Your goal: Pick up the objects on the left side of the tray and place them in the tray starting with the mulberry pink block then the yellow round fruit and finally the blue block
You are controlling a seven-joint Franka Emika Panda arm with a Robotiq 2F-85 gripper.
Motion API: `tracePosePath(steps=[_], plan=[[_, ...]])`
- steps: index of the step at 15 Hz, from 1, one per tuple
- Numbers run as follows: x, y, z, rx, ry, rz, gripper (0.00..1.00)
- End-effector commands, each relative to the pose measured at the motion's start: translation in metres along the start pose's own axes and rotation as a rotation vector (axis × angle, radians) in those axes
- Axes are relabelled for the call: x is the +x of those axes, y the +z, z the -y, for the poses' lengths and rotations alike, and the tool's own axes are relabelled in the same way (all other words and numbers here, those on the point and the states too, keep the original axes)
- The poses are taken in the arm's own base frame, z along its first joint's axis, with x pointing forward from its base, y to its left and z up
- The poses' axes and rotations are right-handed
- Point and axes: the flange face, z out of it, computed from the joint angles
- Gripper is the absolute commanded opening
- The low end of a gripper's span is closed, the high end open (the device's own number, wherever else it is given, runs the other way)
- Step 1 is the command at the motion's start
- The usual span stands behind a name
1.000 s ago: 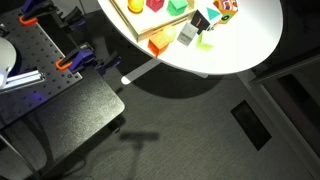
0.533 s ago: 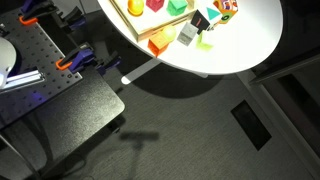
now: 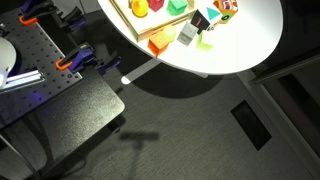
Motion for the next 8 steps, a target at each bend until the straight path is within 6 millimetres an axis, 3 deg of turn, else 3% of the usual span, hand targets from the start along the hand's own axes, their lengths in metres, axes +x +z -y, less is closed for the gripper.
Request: tracePosePath(steps=[1, 8], plan=[[-0.008, -0.019, -0.009, 0.024, -0.002, 0.004, 1.0], [-0.018, -0.051, -0.018, -0.037, -0.023, 0.067, 1.0]])
